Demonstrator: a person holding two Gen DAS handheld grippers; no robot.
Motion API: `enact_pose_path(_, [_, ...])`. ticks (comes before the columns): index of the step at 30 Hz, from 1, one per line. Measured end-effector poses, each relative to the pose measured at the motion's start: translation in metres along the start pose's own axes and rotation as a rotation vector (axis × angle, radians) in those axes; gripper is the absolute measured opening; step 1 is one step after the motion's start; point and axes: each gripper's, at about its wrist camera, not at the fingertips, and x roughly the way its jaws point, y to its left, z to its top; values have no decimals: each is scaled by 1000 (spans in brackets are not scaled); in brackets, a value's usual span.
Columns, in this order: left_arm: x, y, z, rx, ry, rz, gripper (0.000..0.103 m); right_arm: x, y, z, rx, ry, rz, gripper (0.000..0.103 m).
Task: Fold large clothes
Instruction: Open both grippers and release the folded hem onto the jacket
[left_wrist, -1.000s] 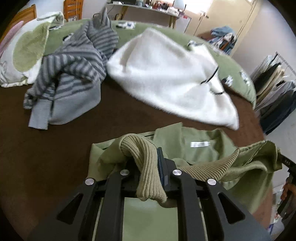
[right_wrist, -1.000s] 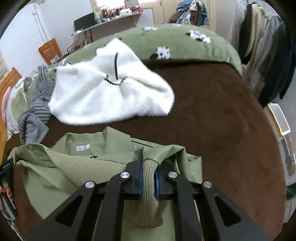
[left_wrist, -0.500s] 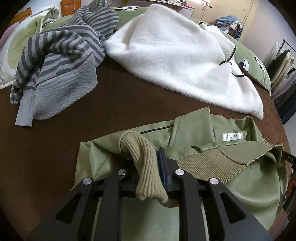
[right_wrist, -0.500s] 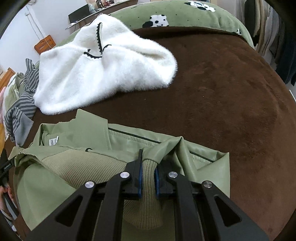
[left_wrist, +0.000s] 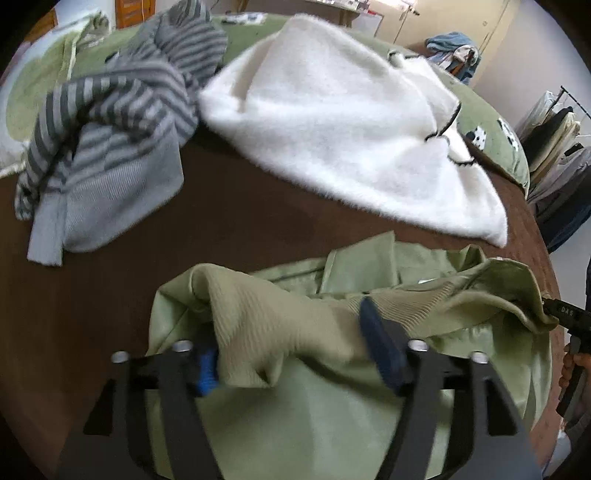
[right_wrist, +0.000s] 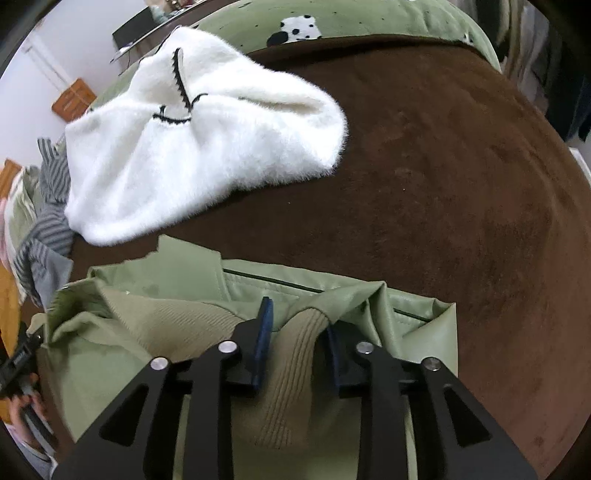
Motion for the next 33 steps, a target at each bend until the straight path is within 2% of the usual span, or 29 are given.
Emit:
enact_pose_path(1, [-4, -2, 3, 4, -19, 13, 89, -2, 1, 1, -1, 3, 4, 31])
enact_pose_path(2, [-8, -3, 5, 10, -39, 43, 98, -4, 1, 2, -2, 6, 6, 32])
enact_pose_path(4, [-16, -4, 11, 34, -73, 89, 96, -9, 3, 3, 0, 12, 27, 41])
enact_pose_path(5, [-18, -3, 14, 33, -72, 92, 97, -11, 5, 4, -3, 13, 34, 43])
enact_pose_path(8, [-19, 0, 17, 20, -56, 104, 96, -20, 9, 5, -8, 5, 36, 59])
enact_pose_path(10, [-19, -2, 16, 42, -45, 120, 96, -29, 11, 6, -12, -27, 9, 84])
enact_pose_path(12, [-20, -7, 14, 59, -39, 125, 96, -41, 13, 7, -30, -72, -39, 95])
enact_pose_path(16, [-21, -17, 6, 87, -19, 125, 97, -60, 13, 14, -86, -109, -116, 97])
enact_pose_path(22, [-16, -40, 0, 130, 5, 101, 97, -64, 49, 8, -304, -124, -187, 97])
enact_pose_path(26, [-5, -49, 0, 160, 21, 85, 97, -36, 78, 1, -417, -78, -218, 97])
enact_pose_path(30, [12, -51, 1, 159, 52, 48, 96, 2, 94, -6, -428, -10, -176, 97])
enact_pose_path(33, [28, -51, -1, 167, 78, 48, 96, 26, 98, -12, -430, 23, -178, 97])
